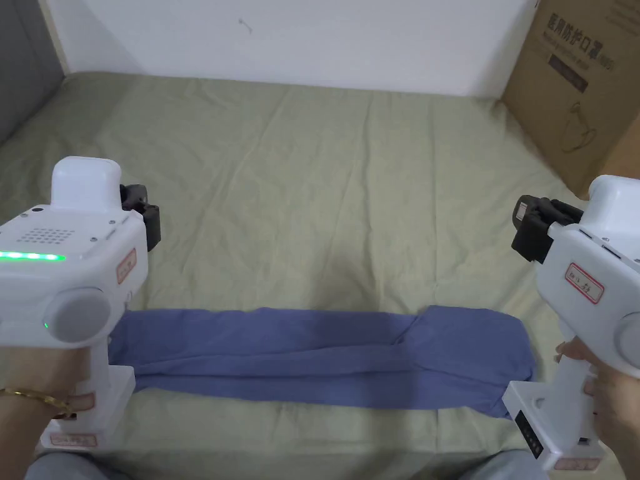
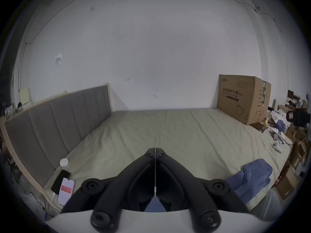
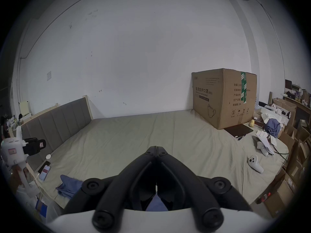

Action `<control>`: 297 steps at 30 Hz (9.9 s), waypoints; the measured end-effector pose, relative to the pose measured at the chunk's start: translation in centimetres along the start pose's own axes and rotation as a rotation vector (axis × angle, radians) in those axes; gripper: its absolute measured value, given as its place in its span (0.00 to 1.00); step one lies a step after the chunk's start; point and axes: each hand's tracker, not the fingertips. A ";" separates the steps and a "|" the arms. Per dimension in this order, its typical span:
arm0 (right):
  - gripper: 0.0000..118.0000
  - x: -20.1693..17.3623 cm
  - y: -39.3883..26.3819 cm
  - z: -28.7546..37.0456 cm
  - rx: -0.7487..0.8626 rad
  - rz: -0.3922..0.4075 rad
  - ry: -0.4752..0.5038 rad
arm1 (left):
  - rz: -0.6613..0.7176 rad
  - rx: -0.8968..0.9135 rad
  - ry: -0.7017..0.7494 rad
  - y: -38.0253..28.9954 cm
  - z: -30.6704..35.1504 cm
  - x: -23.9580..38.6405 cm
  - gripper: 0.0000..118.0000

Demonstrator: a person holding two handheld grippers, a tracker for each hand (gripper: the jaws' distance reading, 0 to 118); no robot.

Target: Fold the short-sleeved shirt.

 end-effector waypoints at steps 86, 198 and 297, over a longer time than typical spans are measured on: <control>0.00 6.6 -6.0 2.7 -0.221 -0.066 -0.102 | -0.119 -0.732 -0.454 -17.9 -6.5 23.9 0.00; 0.00 3.4 -5.6 3.4 -0.265 -0.052 -0.053 | -0.041 -0.730 -0.285 -15.5 -10.4 18.6 0.00; 0.00 -7.7 1.1 -2.3 -0.081 0.094 0.149 | -0.078 0.044 0.198 8.1 -2.3 -6.3 0.00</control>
